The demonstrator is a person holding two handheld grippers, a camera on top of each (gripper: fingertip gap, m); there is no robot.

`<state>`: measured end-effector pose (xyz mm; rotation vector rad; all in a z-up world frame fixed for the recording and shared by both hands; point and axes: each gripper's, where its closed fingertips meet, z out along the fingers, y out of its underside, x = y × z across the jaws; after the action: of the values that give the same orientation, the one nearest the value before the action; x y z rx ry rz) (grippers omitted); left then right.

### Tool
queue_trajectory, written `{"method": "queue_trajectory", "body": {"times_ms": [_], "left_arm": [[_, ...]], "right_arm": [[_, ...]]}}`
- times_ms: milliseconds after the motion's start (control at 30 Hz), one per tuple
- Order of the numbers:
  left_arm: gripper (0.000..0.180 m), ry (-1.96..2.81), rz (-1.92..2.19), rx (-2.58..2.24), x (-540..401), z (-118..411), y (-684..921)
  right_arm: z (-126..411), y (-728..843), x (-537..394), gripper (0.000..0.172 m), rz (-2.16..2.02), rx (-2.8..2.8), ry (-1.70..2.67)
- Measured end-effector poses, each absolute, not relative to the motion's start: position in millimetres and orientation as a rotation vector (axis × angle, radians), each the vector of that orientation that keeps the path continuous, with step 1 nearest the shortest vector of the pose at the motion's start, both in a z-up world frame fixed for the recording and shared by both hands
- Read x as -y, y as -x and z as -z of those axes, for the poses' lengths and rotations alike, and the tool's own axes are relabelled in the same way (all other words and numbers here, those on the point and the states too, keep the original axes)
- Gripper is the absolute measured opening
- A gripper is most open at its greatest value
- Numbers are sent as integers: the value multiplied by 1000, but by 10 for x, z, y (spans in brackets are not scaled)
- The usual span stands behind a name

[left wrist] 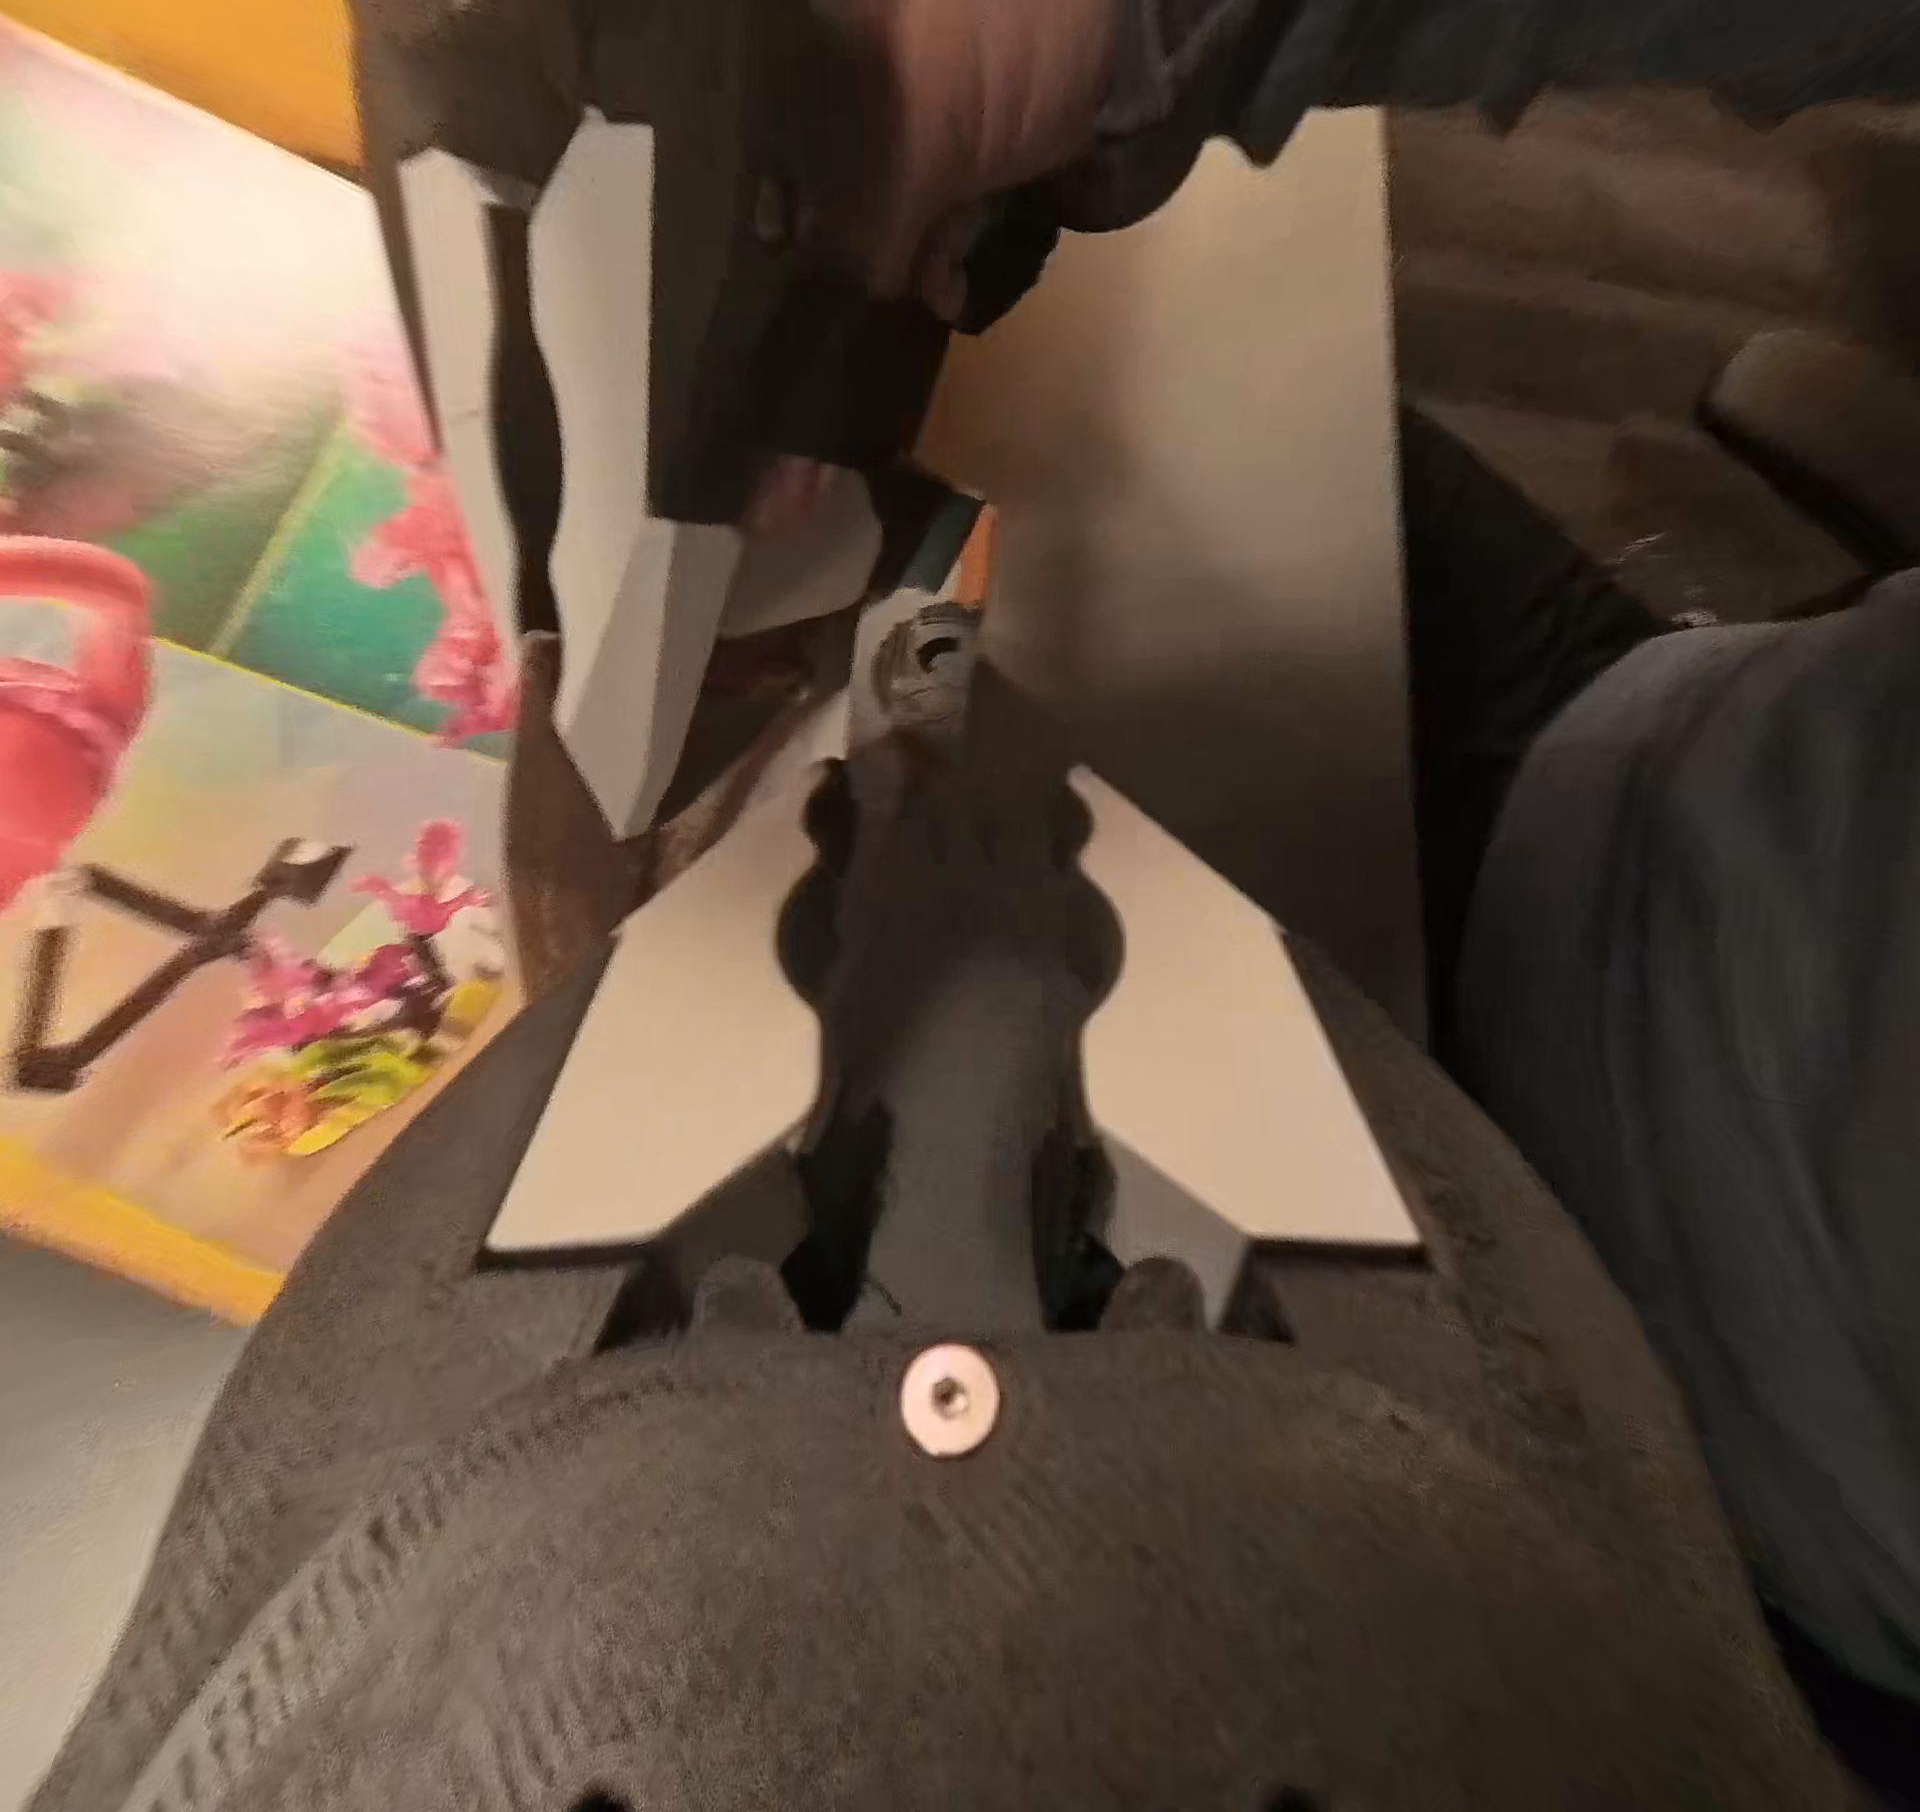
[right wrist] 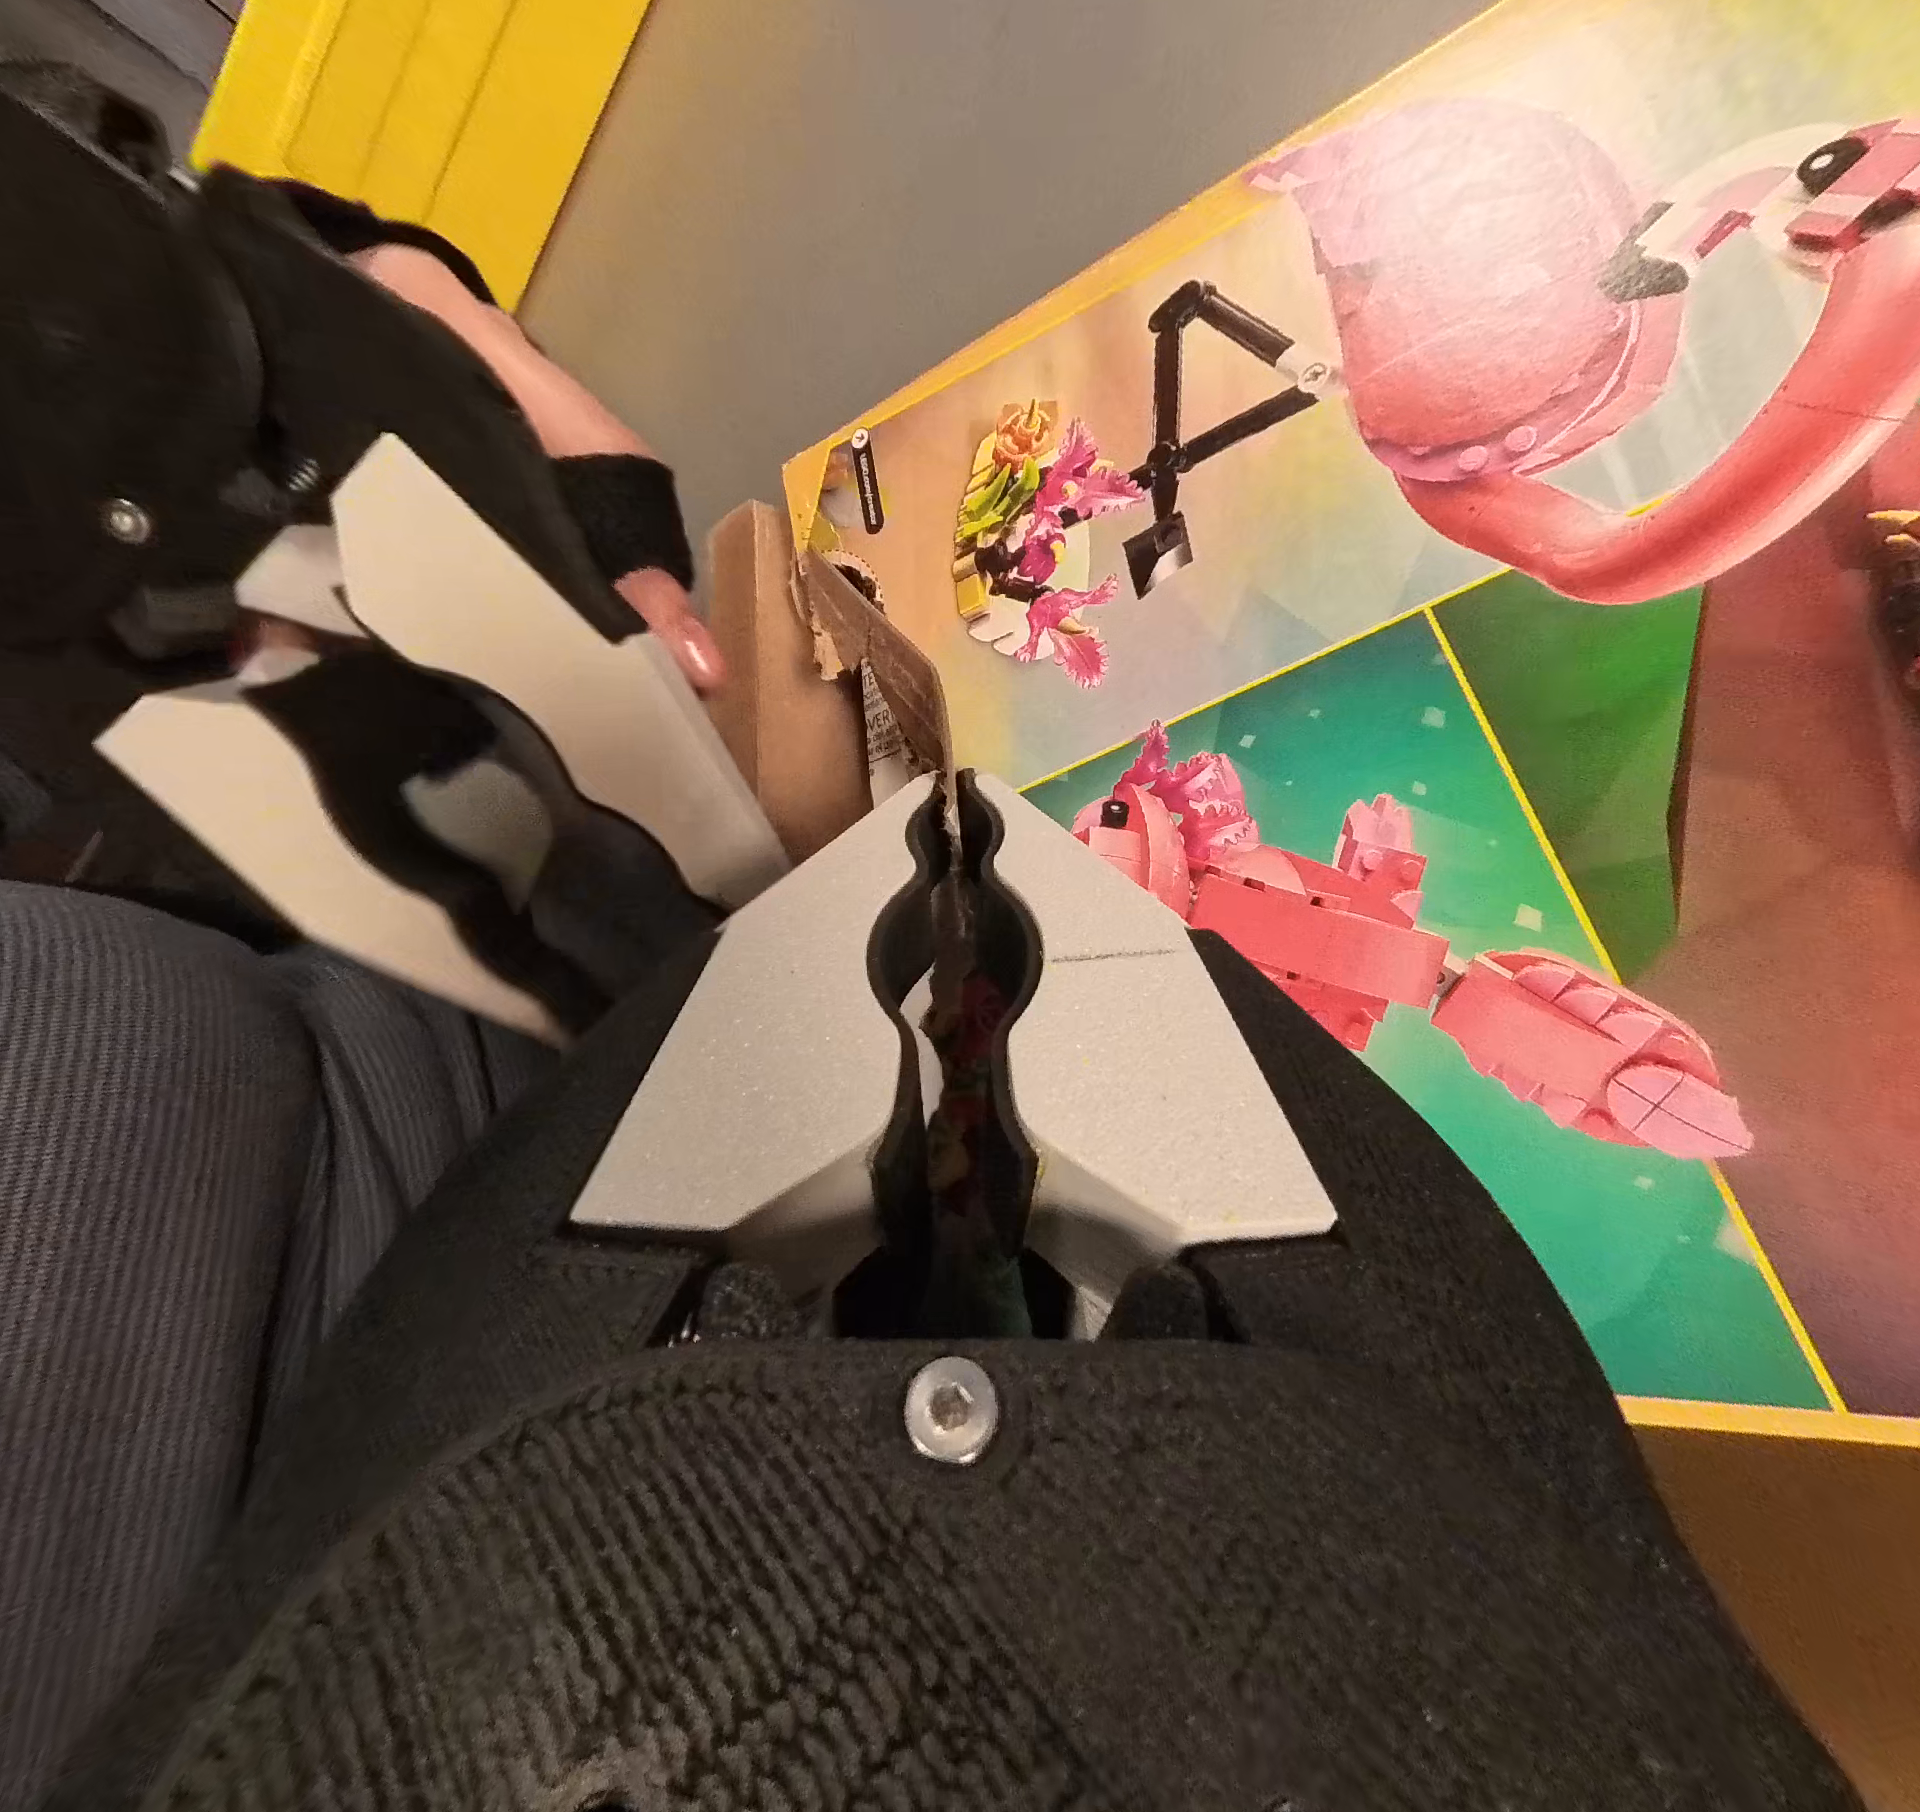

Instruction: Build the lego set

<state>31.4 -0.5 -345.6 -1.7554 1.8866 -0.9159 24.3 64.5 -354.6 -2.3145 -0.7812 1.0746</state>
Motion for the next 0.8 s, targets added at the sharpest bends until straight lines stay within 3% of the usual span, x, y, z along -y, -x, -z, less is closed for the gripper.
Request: {"method": "queue_trajectory", "body": {"times_ms": [100,200,367,800], "left_arm": [[50,1929,987,-1885,28,3491,-412],[46,1935,854,-1921,-57,3575,-470],[23,1790,755,-1987,-97,3555,-455],[16,1274,676,-1770,25,3484,-357]], "right_arm": [[3552,-242,-640,0,-1079,778,2317],[3545,-233,-640,0,-1091,771,2318],[3548,-226,-642,0,-1107,763,2324],[3503,-169,-633,0,-1198,737,2311]]}}
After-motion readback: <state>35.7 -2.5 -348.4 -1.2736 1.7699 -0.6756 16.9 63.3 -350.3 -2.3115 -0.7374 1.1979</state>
